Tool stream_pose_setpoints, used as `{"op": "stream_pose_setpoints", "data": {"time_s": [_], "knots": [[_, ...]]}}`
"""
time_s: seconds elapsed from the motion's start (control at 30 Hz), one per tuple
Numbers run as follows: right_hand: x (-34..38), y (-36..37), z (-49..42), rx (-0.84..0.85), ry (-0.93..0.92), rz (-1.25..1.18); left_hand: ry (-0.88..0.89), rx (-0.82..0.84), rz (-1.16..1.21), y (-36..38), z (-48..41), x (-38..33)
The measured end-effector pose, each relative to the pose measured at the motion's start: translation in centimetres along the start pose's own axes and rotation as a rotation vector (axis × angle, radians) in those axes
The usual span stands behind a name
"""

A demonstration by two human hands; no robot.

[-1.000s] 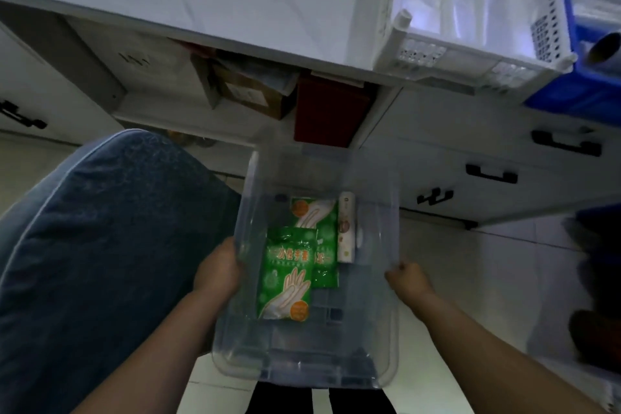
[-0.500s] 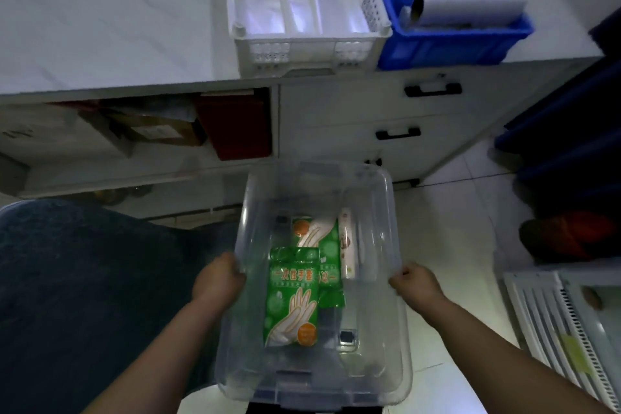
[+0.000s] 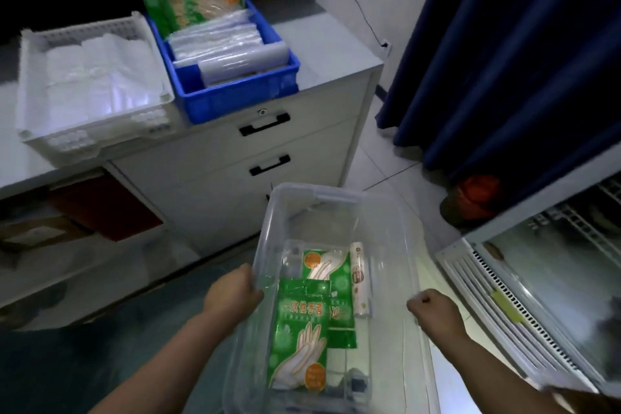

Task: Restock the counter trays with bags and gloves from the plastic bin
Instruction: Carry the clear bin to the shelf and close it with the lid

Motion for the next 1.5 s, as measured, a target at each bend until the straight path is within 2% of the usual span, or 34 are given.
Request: {"op": "stream_pose_setpoints", "data": {"time_s": [0.2,0.33,0.6,0.77,0.9,1.13,1.37,1.5], "knots": [[-0.6,-8.6,-4.8,-0.009,0.004,-0.088,0.068,-0.105,-0.051,-3.3,-0.7,-10.6],[0.5,-13.2,-7.0,-0.087,-0.032,-0.106,0.088,-0.141,-0.034,-5.3,-1.2,-15.6],[4.6,-18.9,-12.9,-0.192,-0.098,-0.23,0.144,-0.223,-0.022,-10.6,-6.1,-24.4],[8.9,-22.0,-17.8,-0.275,-0.151,-0.275,0.176,-0.272,-0.022,-14.1,-12.3,-29.3],[13.9,-23.9,-23.6,-0.32,-0.188,-0.218,0.239,-0.284,-0.024,-17.3,-19.1,-33.2],[23.8,-26.9,-33.9,-0.402,-0.199,-0.173,0.353,-0.299,-0.042,-26.1,-31.3,-40.3],[29.1,-29.0,-43.6,-0.428,-0.155,-0.259,0.419,-0.38,-0.022,-33.6,-40.4,-46.8],[32.8,-30.2,-51.1,-0.393,-0.165,-0.225,0.396,-0.362,-0.011,-35.7,-45.8,-49.9]]}}
Point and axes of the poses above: each hand's wrist, its own z-axis away from the middle knuckle, its own y-axis out of the palm, x = y × z, the point moved 6 cm from there along -z, towards the middle knuckle, and after that the axes turned 15 degrees about -z, right-handed, at the moved point
